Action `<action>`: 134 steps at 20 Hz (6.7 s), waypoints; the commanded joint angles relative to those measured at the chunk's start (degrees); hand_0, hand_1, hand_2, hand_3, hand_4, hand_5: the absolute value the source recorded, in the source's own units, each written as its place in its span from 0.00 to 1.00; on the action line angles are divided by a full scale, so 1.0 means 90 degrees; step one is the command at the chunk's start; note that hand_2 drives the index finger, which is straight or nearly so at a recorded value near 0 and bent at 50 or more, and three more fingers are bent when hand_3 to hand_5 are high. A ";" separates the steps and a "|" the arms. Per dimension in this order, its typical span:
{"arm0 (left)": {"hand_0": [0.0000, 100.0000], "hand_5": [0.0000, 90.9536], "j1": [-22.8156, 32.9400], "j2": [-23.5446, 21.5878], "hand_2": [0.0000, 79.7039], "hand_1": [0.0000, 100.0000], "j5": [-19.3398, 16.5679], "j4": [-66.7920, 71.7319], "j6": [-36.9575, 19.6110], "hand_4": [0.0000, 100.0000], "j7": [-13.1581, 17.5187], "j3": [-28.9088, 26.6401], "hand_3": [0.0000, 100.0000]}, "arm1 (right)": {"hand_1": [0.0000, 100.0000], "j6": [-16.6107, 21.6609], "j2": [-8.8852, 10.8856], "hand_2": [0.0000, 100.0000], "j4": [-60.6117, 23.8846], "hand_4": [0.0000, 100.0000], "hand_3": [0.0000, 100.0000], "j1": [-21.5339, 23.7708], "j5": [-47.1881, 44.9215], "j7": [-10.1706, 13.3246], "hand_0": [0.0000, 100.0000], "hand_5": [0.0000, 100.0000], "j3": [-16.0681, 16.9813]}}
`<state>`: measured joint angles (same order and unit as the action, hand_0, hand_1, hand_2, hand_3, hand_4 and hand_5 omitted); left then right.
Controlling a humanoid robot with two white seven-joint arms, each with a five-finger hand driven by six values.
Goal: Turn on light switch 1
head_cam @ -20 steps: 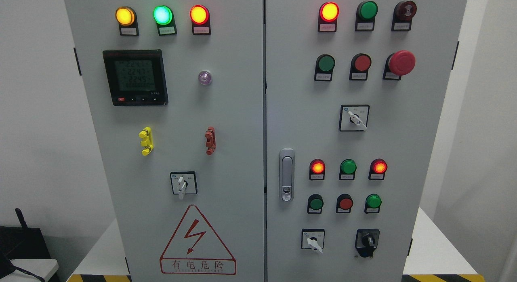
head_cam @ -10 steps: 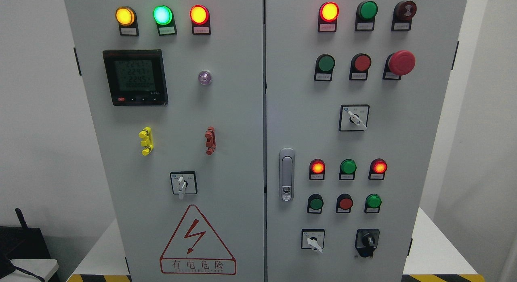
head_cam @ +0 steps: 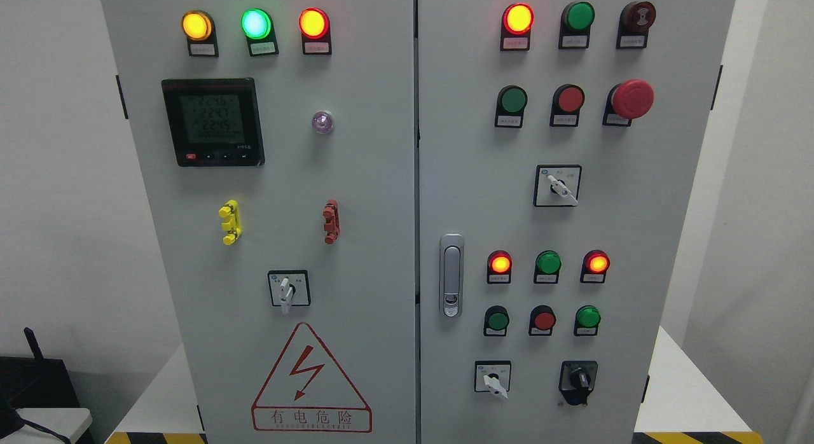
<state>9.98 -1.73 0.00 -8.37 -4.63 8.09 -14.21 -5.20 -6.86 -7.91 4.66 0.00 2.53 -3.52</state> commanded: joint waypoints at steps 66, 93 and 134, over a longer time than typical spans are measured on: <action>0.21 0.51 -0.2036 -0.1175 0.47 0.19 0.1758 -1.1433 -0.0286 0.57 -0.1064 0.0348 0.49 | 0.39 0.0002 0.0000 0.00 0.0000 0.00 0.00 0.0000 -0.0117 0.0002 0.12 0.00 0.0000; 0.07 0.78 -0.2671 0.0308 0.67 0.45 -0.0546 -1.1404 0.1803 0.77 -0.2676 0.1921 0.71 | 0.39 0.0002 0.0000 0.00 0.0000 0.00 0.00 0.0000 -0.0107 0.0002 0.12 0.00 0.0000; 0.10 0.86 -0.3491 0.0817 0.68 0.53 -0.1523 -1.1316 0.3688 0.80 -0.3672 0.2331 0.73 | 0.39 0.0002 0.0000 0.00 0.0000 0.00 0.00 0.0000 -0.0117 0.0002 0.12 0.00 0.0000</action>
<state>-20.69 5.15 -13.66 -110.72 27.85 -24.89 5.42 -5.20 -6.85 -7.91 4.66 0.00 2.53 -3.52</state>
